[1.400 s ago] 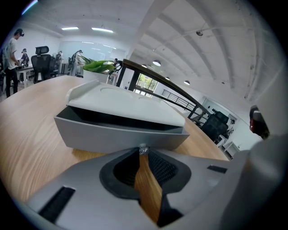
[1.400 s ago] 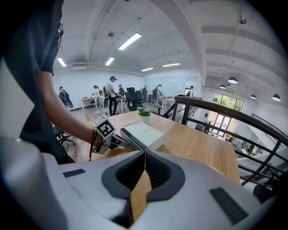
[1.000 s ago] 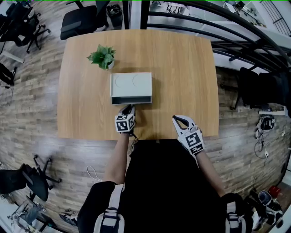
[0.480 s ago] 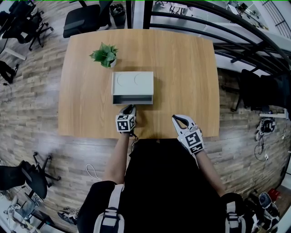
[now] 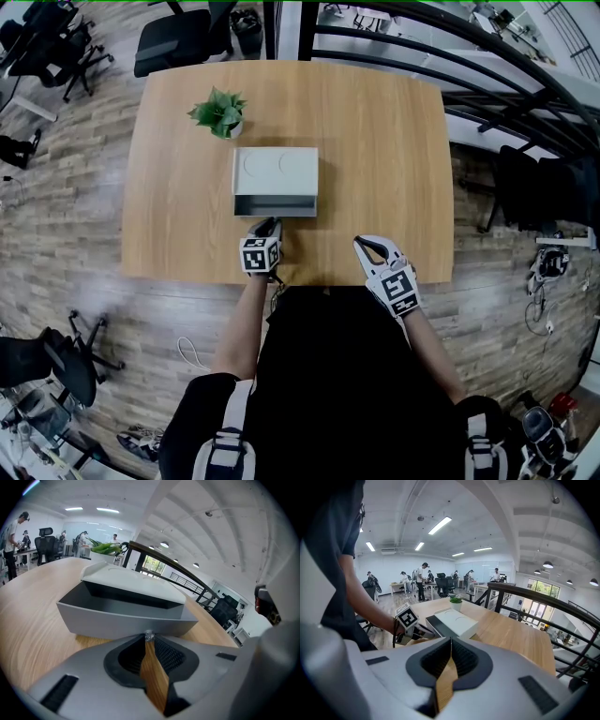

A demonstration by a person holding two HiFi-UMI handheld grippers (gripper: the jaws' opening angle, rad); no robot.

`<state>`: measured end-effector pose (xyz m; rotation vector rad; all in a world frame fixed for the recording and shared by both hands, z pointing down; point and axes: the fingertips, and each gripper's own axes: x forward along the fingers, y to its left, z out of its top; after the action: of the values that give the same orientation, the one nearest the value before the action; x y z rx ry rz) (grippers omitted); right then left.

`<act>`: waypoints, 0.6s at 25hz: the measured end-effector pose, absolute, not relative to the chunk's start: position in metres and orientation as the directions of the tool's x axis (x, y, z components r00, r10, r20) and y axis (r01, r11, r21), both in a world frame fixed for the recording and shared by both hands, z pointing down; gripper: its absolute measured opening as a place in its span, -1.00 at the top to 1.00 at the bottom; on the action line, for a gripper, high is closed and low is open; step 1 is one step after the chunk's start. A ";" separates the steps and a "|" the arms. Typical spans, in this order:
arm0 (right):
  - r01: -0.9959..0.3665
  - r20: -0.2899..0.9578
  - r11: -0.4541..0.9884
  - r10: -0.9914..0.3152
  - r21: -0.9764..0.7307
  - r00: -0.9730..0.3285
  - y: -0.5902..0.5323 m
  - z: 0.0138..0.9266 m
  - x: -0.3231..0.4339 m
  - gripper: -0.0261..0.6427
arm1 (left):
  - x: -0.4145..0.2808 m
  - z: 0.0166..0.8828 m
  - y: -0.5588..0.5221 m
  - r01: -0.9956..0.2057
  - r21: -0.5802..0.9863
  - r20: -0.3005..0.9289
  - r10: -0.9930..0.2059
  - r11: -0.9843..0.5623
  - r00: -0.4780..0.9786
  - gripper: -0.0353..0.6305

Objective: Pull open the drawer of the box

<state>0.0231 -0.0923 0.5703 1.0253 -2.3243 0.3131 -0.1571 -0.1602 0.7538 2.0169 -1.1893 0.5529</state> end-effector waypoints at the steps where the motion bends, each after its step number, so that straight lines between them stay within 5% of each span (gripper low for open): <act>1: -0.734 0.589 0.679 -0.600 0.017 -0.542 -0.092 0.570 0.023 0.85 | -0.157 0.754 -0.160 -0.877 0.365 0.667 -0.569 -0.314 0.481 0.65; 15: -0.719 0.583 0.695 -0.591 0.016 -0.558 -0.088 0.570 0.021 0.85 | -0.159 0.753 -0.149 -0.878 0.365 0.668 -0.569 -0.311 0.479 0.65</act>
<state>0.0209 -0.0881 0.5699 1.0006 -2.3418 0.3012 -0.1587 -0.1487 0.7531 2.0121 -1.1938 0.5512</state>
